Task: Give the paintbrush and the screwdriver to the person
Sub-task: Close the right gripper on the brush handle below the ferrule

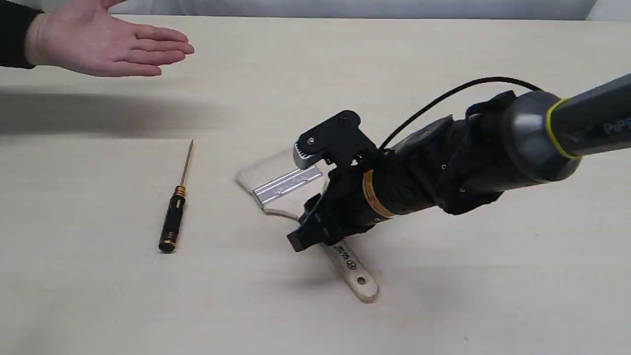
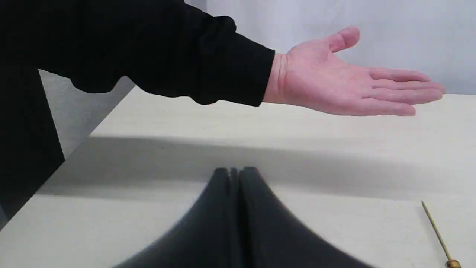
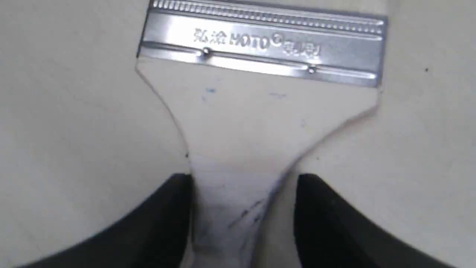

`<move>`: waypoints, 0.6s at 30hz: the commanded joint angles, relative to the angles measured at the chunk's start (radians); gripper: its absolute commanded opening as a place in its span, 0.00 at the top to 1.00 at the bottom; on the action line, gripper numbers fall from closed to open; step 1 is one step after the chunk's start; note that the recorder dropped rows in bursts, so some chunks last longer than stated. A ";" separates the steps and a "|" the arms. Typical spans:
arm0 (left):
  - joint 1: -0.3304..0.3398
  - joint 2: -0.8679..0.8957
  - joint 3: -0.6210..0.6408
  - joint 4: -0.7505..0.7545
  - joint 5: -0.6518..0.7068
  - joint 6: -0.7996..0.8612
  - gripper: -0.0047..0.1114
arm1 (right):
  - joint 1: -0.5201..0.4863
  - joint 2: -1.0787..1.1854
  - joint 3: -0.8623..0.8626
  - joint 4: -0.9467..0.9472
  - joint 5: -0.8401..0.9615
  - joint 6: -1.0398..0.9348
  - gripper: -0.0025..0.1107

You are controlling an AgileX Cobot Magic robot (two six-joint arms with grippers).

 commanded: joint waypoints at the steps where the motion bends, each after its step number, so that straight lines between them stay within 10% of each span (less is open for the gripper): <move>1: -0.008 -0.002 0.002 -0.001 -0.011 -0.002 0.96 | 0.002 0.012 0.004 -0.005 -0.023 -0.019 0.58; 18: -0.008 -0.002 0.002 -0.004 -0.010 -0.002 0.96 | 0.094 0.059 0.004 -0.005 0.127 0.050 0.60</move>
